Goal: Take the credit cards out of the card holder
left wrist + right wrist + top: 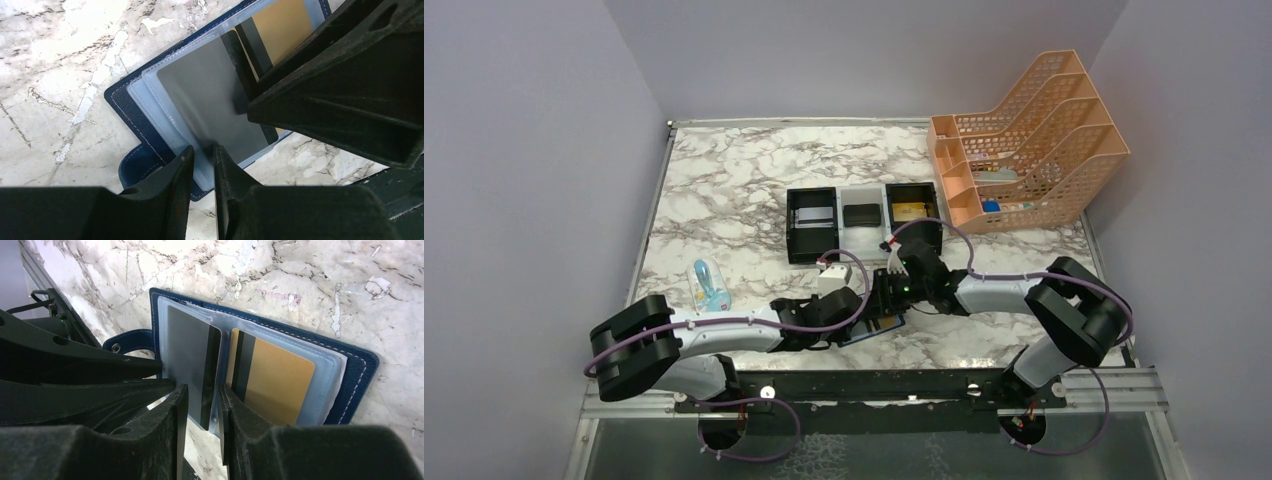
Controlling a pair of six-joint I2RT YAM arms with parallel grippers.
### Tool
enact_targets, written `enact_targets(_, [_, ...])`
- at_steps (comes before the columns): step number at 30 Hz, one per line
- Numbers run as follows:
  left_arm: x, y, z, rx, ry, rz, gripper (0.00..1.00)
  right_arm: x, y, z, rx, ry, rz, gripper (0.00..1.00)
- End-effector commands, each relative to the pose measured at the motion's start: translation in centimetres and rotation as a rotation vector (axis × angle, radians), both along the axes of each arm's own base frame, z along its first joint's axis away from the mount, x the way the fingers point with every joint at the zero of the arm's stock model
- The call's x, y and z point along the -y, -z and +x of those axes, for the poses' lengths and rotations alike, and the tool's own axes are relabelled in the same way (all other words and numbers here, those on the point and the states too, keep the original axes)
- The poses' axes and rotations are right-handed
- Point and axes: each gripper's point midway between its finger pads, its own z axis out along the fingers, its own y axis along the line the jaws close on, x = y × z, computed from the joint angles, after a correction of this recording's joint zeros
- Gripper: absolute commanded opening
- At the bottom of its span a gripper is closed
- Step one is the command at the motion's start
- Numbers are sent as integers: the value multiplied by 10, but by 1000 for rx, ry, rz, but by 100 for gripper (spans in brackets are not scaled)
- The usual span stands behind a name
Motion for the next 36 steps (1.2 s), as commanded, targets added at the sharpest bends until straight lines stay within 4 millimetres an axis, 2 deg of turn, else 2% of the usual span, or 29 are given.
enact_targets(1, [-9,10,-2,-10,0,67,22,-2,8,-8,-30,-31,15,28])
enact_targets(5, [-10,11,-2,-14,0,73,21,-6,3,-11,-46,-31,57,26])
enact_targets(16, [-16,11,-4,-14,-7,76,21,-5,-3,-4,-22,9,59,24])
enact_targets(25, [-18,11,-5,-11,-6,79,20,-4,-3,-6,-73,18,128,10])
enact_targets(28, [-20,11,-4,-11,-9,84,20,-3,-5,-6,-84,18,162,9])
enact_targets(31, [-22,14,-5,-15,-10,93,20,-3,-8,-10,-92,-10,193,1])
enact_targets(36, [-23,18,-7,-25,-9,104,18,-3,-11,-14,-114,-44,234,1])
